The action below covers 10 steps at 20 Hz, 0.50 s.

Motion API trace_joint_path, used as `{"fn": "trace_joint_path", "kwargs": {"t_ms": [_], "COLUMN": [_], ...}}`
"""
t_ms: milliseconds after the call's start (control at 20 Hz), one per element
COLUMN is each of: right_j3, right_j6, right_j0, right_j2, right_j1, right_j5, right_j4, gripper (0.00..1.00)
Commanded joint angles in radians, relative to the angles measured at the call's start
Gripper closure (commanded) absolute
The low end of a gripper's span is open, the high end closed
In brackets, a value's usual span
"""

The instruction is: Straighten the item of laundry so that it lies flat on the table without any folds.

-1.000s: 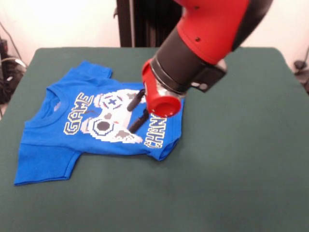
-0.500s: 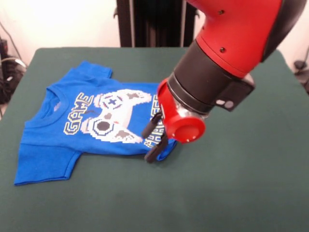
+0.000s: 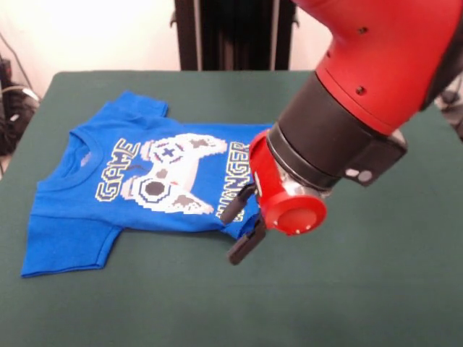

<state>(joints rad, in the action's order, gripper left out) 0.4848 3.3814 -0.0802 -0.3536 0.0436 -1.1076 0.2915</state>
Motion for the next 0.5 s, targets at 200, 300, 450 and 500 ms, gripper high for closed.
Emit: {"fn": "trace_joint_path", "kwargs": {"t_ms": [200, 300, 450, 500], "right_j3": [-0.184, -0.198, -0.2, -0.201], "right_j6": [-0.141, -0.153, -0.153, -0.153], "right_j0": [-0.01, -0.005, -0.009, -0.01], "right_j2": [-0.004, -0.014, -0.025, -0.029], "right_j1": [-0.142, -0.149, -0.153, -0.154], "right_j5": [-0.187, -0.191, -0.194, -0.195], "right_j4": [0.029, 0.025, 0.02, 0.019], "gripper": [0.0, 0.0, 0.0, 0.0]}}
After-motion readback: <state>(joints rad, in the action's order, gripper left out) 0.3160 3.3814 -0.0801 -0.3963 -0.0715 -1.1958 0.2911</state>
